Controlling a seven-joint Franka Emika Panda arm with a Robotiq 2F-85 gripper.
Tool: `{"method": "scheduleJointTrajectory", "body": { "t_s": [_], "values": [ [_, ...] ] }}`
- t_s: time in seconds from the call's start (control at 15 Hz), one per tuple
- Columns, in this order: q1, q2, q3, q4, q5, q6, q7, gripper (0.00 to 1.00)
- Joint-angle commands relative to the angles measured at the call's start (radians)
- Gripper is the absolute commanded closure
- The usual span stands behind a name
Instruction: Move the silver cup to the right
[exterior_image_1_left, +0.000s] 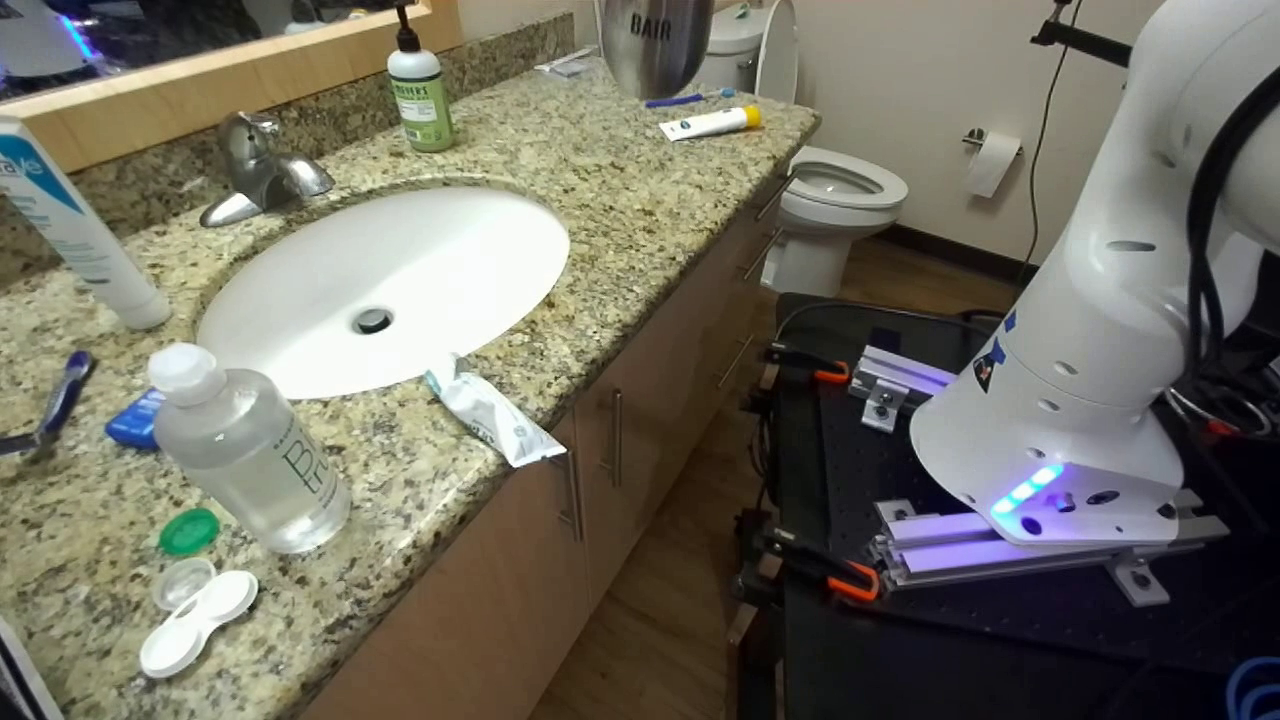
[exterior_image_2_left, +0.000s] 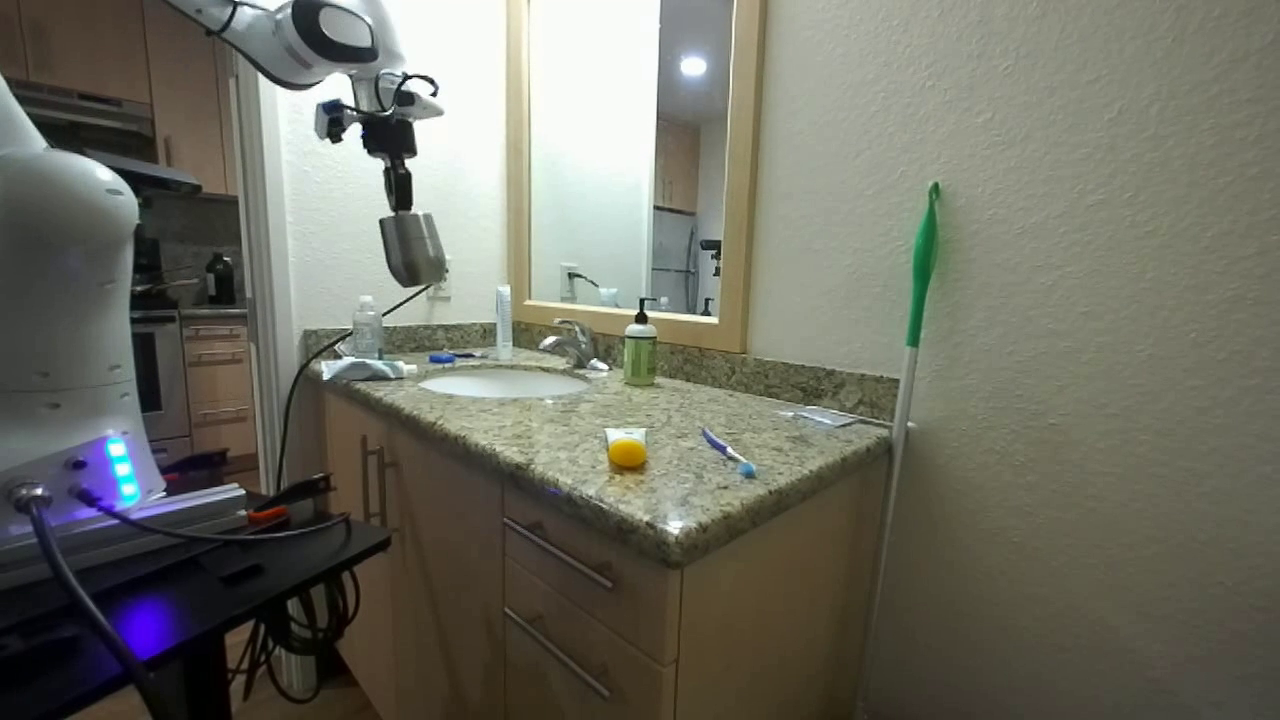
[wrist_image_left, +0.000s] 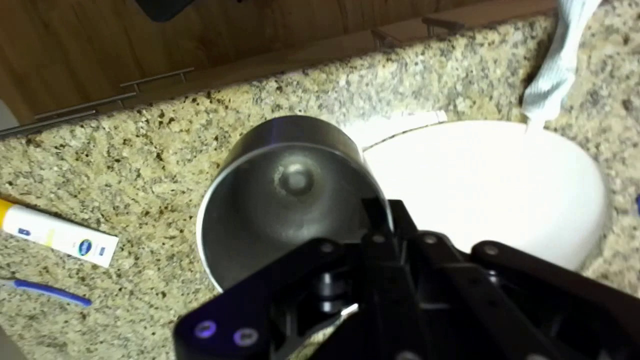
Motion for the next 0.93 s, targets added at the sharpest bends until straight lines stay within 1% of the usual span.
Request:
{"method": "scheduleJointTrajectory", "body": {
  "t_s": [0.0,0.07,0.2,0.27,0.33,0.47,0.53,0.6,0.73,0.8,0.87],
  "values": [
    [-0.038,-0.170,-0.038,-0.008,0.083,0.013,-0.046,0.99],
    [-0.057,-0.085,-0.021,0.016,0.057,-0.003,-0.044,0.95],
    [-0.060,-0.156,-0.030,0.013,0.082,-0.004,-0.055,0.95],
    [-0.059,-0.172,-0.026,0.009,0.084,-0.004,-0.054,0.95],
    [-0.062,-0.144,-0.028,0.017,0.083,-0.012,-0.052,0.99],
    [-0.075,-0.005,-0.111,0.131,0.160,-0.014,-0.038,0.99],
    [-0.088,0.028,-0.146,0.173,0.183,-0.024,-0.050,0.99],
    [-0.097,0.062,-0.174,0.213,0.215,-0.038,-0.051,0.99],
    [-0.121,0.168,-0.231,0.319,0.273,-0.054,-0.034,0.99],
    [-0.134,0.236,-0.251,0.363,0.294,-0.038,-0.015,0.99],
    [-0.106,0.293,-0.291,0.395,0.291,-0.010,0.025,0.99]
  ]
}}
